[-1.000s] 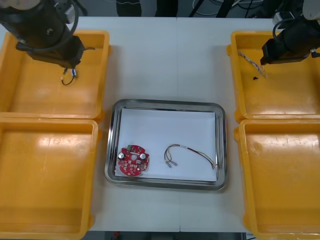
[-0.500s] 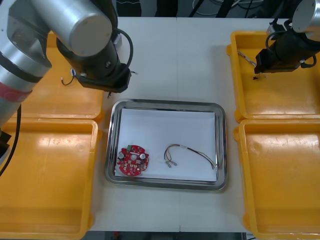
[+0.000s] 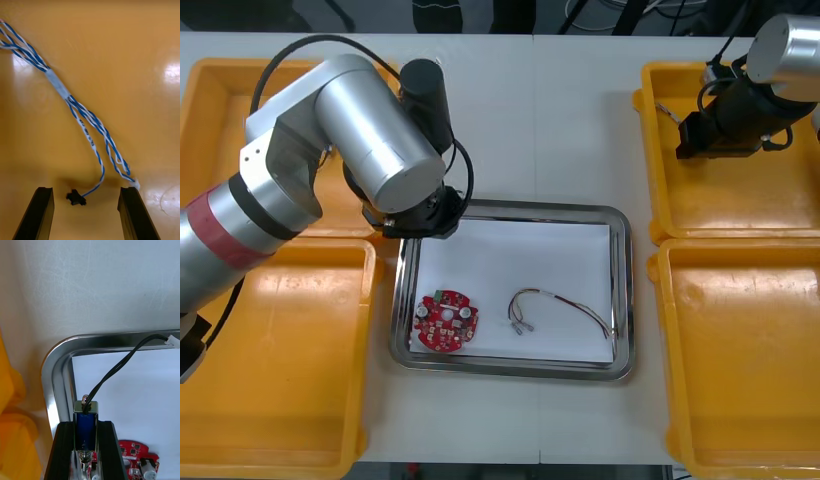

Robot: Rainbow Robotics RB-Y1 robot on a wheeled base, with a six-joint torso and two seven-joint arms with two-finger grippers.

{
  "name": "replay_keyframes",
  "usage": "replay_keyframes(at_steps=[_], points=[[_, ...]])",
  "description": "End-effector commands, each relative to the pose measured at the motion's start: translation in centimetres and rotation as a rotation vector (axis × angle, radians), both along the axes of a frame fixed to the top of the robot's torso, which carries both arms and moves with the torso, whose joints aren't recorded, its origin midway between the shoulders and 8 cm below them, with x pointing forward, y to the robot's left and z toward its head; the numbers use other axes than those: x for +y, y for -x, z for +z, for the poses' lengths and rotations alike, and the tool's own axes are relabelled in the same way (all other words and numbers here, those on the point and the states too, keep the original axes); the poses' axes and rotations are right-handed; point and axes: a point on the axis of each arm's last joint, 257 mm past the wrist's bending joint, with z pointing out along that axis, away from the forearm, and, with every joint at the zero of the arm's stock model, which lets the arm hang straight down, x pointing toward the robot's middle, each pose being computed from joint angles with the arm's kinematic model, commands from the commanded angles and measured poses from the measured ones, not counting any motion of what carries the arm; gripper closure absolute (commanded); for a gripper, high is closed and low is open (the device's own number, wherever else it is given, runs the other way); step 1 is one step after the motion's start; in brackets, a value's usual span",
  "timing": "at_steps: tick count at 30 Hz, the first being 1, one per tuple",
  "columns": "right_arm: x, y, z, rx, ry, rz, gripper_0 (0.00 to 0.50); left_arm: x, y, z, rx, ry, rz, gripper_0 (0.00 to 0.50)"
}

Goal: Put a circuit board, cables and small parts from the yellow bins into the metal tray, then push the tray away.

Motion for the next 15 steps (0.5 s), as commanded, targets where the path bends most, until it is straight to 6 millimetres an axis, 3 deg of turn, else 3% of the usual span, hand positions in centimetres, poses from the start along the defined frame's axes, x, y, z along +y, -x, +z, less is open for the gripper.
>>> replay_keyframes(at_steps=[1,10,15], points=[[1.9,-1.3,1.5,-0.046,-0.022,0.004,0.0,-2.2,1.0,-1.5,-0.013,0.009,-0.056,0.5],[1.6,-1.2,0.8,-0.045,-0.01,-0.006,0.0,-2.4,1.3,-3.7,-0.029,0.014,-0.045,0.5],[0.3,-0.7,0.0,-0.033,0.0,-0.019,0.0,-2.7,1.3,-4.3,-0.035,0.039,-0.033,0.498]])
